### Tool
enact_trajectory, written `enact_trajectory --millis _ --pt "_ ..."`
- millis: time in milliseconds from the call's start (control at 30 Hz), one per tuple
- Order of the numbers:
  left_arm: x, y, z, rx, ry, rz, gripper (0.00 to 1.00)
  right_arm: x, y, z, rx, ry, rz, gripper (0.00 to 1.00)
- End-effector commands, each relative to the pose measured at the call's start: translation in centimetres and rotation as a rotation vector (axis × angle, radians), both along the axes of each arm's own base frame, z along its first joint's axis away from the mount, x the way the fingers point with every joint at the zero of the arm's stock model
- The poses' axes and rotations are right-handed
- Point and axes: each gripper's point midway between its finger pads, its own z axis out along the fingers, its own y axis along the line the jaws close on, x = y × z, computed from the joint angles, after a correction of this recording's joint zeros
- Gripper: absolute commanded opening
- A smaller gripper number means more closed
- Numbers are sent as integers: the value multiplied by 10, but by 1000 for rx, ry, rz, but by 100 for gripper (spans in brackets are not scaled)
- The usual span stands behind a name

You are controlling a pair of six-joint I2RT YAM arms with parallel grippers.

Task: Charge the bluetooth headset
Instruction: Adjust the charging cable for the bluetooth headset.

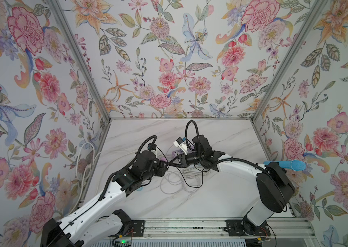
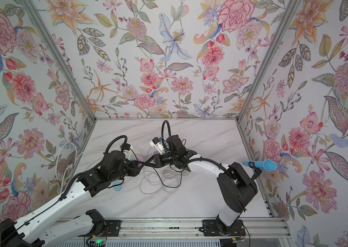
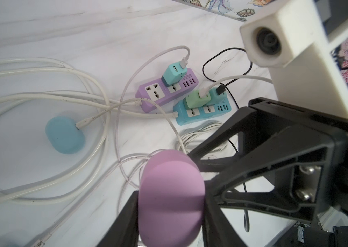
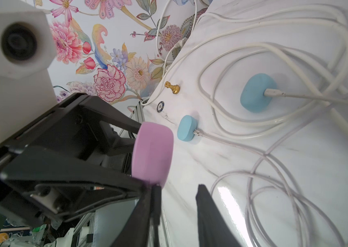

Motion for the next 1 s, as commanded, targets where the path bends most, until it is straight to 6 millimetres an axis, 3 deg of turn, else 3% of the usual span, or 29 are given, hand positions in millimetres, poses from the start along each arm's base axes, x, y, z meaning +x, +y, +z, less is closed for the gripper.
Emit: enact_trajectory --millis 0,167,367,600,800,967 --pt "-13 -21 7 -105 39 -94 22 -6 -2 27 64 -65 14 39" --pt "-27 13 -46 25 191 23 22 -1 -26 41 64 -94 -35 46" --pt "-63 43 -98 72 369 138 24 12 -58 54 66 -136 -126 50" --pt "-83 74 -134 184 439 251 29 13 -60 40 41 -108 -134 51" --pt "-88 76 -163 224 477 262 35 12 -59 36 34 -95 -128 51" --pt "-87 78 -172 249 478 271 40 11 -59 36 33 -94 -128 52"
